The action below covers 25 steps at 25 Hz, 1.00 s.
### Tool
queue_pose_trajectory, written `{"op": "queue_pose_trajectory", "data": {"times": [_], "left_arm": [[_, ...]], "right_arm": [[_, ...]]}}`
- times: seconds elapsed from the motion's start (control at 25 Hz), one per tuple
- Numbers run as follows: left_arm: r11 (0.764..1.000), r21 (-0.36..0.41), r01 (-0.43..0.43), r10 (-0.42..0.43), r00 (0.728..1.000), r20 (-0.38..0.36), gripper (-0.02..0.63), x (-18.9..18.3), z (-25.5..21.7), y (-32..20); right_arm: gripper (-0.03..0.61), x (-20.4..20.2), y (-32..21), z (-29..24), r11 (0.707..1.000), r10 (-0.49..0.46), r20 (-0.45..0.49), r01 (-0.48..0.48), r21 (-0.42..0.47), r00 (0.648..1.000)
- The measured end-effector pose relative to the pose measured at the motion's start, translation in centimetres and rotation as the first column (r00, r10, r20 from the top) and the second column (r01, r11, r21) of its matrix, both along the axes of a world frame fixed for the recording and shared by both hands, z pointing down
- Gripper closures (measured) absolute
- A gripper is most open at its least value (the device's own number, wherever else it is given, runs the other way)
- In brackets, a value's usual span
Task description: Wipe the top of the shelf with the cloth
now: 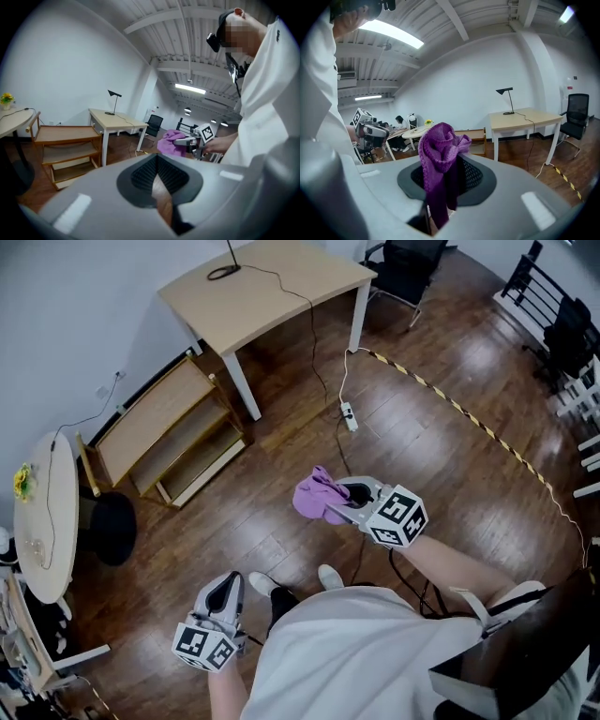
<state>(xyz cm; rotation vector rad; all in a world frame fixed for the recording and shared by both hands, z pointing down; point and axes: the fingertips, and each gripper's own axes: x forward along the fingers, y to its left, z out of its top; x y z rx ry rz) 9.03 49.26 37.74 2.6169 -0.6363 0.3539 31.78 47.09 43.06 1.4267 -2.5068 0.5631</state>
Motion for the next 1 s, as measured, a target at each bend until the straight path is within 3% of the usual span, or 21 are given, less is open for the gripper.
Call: {"op": "queue_pose_trajectory", "data": {"times": [0.36,0.64,1.0], "left_arm": [[0.999,0.022,-0.036,0.036,0.999,-0.002,0.597,2.5,0.0,1.6],[0.998,0.026,-0.054,0.054,0.998,-0.009,0.597,3.0,0.2,1.5],[1.0,0.009,-0.03,0.03,0.999,-0.01,0.597,1.6,0.4,1.7]], "right_arm": [[0.483,2.5,1.5,-1.2,0.999,0.021,0.003,-0.021,0.049,1.0],[0.483,3.2,1.8,-0.5,0.998,0.048,0.012,-0.048,0.036,0.999],[0.483,2.0,1.7,-0.1,0.999,0.028,0.009,-0.028,0.023,1.0]]}}
